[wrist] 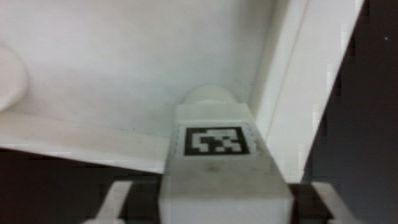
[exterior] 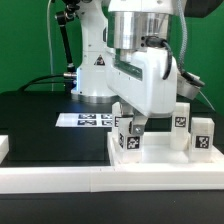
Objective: Assemble square table
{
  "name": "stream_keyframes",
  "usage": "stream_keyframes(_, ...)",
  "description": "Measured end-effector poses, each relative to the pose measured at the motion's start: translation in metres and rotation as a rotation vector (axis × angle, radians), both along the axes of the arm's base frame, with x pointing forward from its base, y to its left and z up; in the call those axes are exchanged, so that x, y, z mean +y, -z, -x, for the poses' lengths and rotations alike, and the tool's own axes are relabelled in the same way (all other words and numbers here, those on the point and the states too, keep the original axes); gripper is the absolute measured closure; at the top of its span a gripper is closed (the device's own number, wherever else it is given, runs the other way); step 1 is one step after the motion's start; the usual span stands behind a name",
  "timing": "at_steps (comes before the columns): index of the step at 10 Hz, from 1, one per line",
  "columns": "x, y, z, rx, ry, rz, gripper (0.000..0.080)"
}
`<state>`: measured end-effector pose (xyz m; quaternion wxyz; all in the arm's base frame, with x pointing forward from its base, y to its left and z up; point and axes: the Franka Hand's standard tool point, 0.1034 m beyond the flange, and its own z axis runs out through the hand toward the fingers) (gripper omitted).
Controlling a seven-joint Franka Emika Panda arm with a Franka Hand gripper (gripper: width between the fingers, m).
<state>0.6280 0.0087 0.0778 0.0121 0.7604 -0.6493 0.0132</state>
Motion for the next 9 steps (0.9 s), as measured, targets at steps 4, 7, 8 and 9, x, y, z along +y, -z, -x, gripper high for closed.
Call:
stream_keyframes(4,0.0008,0.0001,-0.0001,-0.013,0.283,-0.004,0.0509)
stream_keyframes(7,0.0028,0.0003,0.0001,-0.033,0.468,-0.003,0.0509)
stream_keyframes(8,0.0030,0.0001,0.0000,-0.038,0.560,0.000,0.0509)
stream_keyframes(9,0.0029,0.0001,0.0000,-0.040,0.600,-0.001,0.0509)
